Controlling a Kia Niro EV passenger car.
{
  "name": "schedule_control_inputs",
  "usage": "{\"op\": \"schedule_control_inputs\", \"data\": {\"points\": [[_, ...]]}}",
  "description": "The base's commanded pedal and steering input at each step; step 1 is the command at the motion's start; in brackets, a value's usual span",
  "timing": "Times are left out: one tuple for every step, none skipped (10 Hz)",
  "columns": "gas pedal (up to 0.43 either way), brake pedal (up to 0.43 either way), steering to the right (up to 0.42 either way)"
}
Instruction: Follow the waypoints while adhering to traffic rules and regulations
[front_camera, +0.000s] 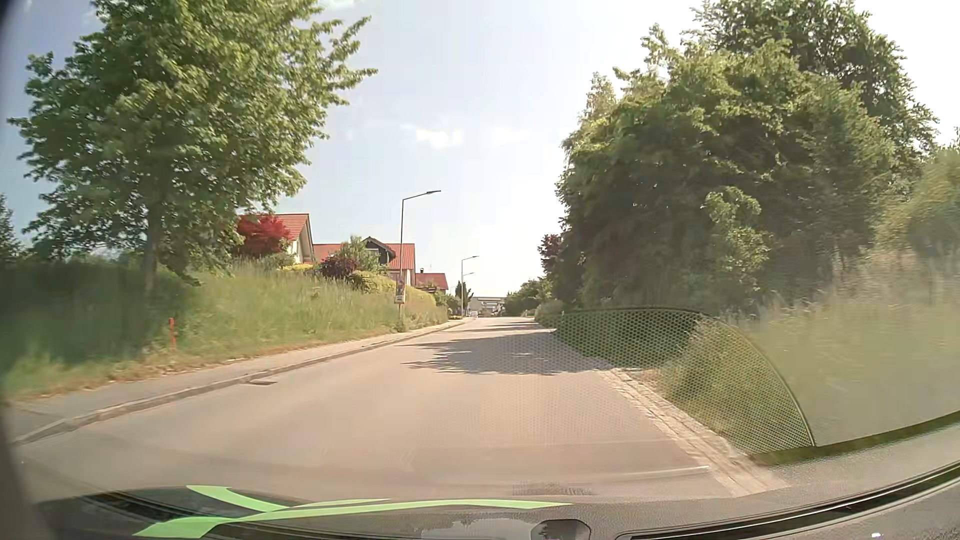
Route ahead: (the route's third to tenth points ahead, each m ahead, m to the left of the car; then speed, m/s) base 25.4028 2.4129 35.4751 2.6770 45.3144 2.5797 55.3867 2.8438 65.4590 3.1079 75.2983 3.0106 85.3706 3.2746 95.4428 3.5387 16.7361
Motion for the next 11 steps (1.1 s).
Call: {"op": "schedule_control_inputs", "data": {"points": [[0.197, 0.0, 0.0], [0.197, 0.0, 0.0], [0.209, 0.0, 0.0], [0.228, 0.0, -0.001], [0.228, 0.0, -0.001], [0.228, 0.0, -0.001], [0.228, 0.0, -0.001], [0.228, 0.0, -0.001], [0.228, 0.0, -0.001], [0.228, 0.0, -0.001], [0.228, 0.0, -0.001]]}}
